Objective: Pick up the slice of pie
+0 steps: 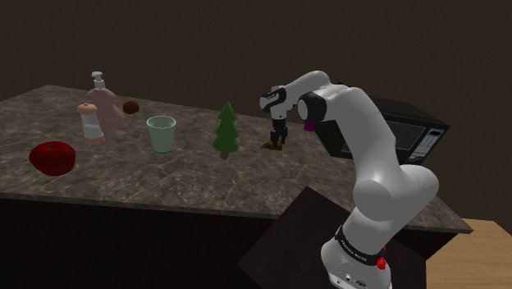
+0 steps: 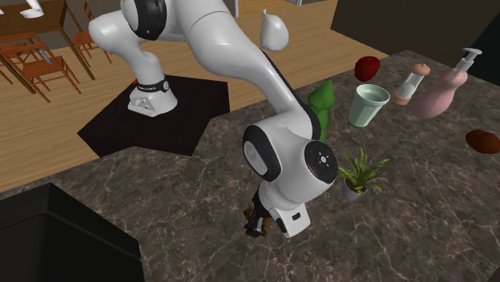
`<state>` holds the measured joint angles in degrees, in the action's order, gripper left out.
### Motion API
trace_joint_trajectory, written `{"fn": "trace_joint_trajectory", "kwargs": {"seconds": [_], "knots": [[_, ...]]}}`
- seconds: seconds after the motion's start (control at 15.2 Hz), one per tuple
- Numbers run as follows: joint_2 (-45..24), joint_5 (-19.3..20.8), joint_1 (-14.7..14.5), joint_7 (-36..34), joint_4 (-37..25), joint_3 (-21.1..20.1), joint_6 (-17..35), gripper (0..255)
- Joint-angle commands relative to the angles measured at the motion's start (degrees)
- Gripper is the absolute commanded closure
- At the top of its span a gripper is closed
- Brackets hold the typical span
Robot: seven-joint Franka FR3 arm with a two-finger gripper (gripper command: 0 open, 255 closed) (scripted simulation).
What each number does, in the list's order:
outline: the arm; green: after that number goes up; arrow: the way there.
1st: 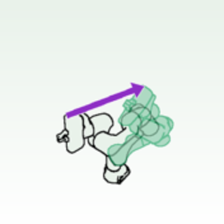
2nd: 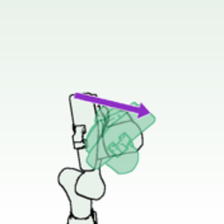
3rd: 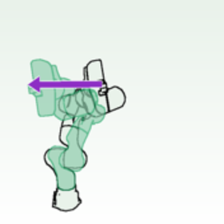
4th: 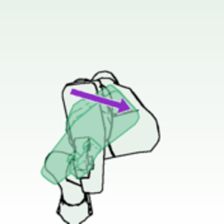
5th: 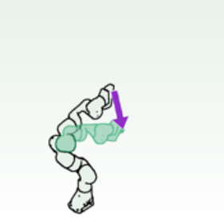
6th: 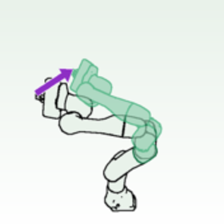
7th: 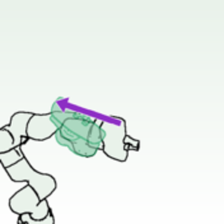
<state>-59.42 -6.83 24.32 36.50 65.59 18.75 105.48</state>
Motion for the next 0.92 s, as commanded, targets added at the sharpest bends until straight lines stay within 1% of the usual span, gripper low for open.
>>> {"fn": "trace_joint_trajectory", "kwargs": {"seconds": [0.0, 0.2, 0.86], "knots": [[-0.06, -0.01, 0.00, 0.01, 0.00, -0.02, 0.03, 255], [-0.14, -0.02, -0.05, -0.08, -0.15, -0.05, -0.04, 255], [4.65, 0.71, -0.62, 0.35, 0.56, 0.72, -4.10, 255]]}}
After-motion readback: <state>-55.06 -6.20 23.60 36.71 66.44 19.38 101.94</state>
